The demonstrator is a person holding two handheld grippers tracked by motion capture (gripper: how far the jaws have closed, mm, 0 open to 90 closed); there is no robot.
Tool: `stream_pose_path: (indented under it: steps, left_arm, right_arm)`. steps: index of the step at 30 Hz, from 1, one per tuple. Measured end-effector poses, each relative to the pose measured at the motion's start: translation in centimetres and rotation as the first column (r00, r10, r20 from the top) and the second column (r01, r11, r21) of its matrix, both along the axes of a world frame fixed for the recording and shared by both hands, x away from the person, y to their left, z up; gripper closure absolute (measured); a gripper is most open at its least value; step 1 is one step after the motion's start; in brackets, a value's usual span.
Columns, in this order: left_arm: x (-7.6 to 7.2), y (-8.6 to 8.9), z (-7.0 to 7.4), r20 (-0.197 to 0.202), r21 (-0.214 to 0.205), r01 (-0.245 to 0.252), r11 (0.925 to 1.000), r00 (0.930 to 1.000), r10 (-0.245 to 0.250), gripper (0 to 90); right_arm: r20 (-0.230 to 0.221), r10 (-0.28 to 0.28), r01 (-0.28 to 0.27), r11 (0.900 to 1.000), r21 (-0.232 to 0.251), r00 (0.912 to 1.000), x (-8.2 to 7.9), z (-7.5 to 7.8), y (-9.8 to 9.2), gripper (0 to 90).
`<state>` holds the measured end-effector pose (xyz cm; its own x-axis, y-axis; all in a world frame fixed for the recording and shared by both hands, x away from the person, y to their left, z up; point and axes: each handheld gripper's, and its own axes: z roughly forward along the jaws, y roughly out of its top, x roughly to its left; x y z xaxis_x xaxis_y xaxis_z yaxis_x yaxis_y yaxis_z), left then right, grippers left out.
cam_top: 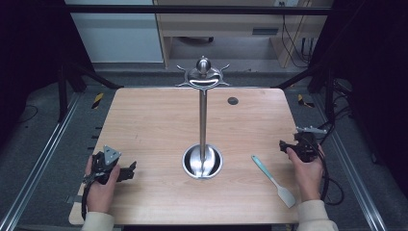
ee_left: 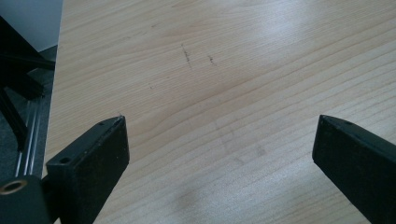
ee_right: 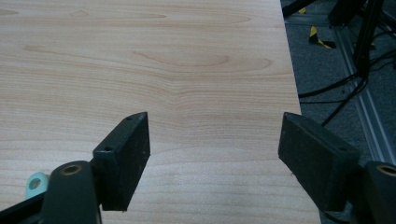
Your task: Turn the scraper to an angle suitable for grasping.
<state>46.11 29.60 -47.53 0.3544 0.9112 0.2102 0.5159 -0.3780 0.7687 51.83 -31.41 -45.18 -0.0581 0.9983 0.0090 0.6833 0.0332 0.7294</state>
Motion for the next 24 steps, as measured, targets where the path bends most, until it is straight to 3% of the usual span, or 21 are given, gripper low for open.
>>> stream_pose_path:
  steps: [2, 9, 15, 17, 18, 19, 21, 22, 24]
  left_arm:
    - [0.0, 0.0, 0.0, 0.004, 0.000, -0.003, 1.0000, 1.0000, 0.003, 3.6]
    - [0.0, 0.2, 0.1, 0.005, 0.002, -0.012, 0.9999, 0.9999, 0.012, 3.6]
    - [0.0, 0.2, 0.2, 0.009, 0.001, -0.009, 1.0000, 0.9999, 0.009, 3.6]
    - [0.0, 0.2, 0.1, 0.008, 0.001, -0.009, 1.0000, 0.9999, 0.009, 3.6]
    - [0.0, 0.1, 0.1, 0.006, 0.003, -0.009, 1.0000, 0.9999, 0.009, 3.6]
    - [0.0, 0.1, 0.1, 0.006, 0.003, -0.009, 1.0000, 0.9999, 0.009, 3.6]
    - [0.0, 0.1, 0.2, 0.008, 0.003, -0.008, 1.0000, 0.9999, 0.008, 3.6]
    - [0.0, 0.1, 0.2, 0.008, 0.003, -0.007, 1.0000, 0.9999, 0.007, 3.6]
    - [0.0, 0.1, 0.2, 0.008, 0.003, -0.009, 1.0000, 0.9999, 0.008, 3.6]
  right_arm:
    - [-0.003, 0.001, -0.001, 1.0000, -0.009, 1.0000, 0.0, 0.0, 0.1, 29.6]
    - [0.002, 0.009, -0.009, 0.9917, -0.128, 1.0000, -0.4, 0.3, 1.1, 38.6]
    - [-0.005, -0.001, 0.000, 0.9895, -0.145, 1.0000, -0.4, 0.2, 1.2, 45.5]
    - [-0.031, 0.019, -0.023, 0.9878, -0.154, 0.9994, -0.4, 0.0, 1.5, 54.9]
    - [-0.034, 0.051, -0.056, 0.9818, -0.181, 0.9981, -0.4, -0.2, 1.7, 59.1]
    - [-0.034, 0.051, -0.056, 0.9818, -0.181, 0.9981, -0.4, -0.2, 1.7, 59.1]
    - [-0.047, 0.123, -0.130, 0.9681, -0.214, 0.9913, -0.5, -0.5, 2.6, 66.1]
    - [-0.049, 0.135, -0.142, 0.9650, -0.220, 0.9896, -0.5, -0.6, 2.8, 67.4]
    - [-0.054, 0.140, -0.149, 0.9646, -0.218, 0.9886, -0.5, -0.7, 3.0, 69.6]
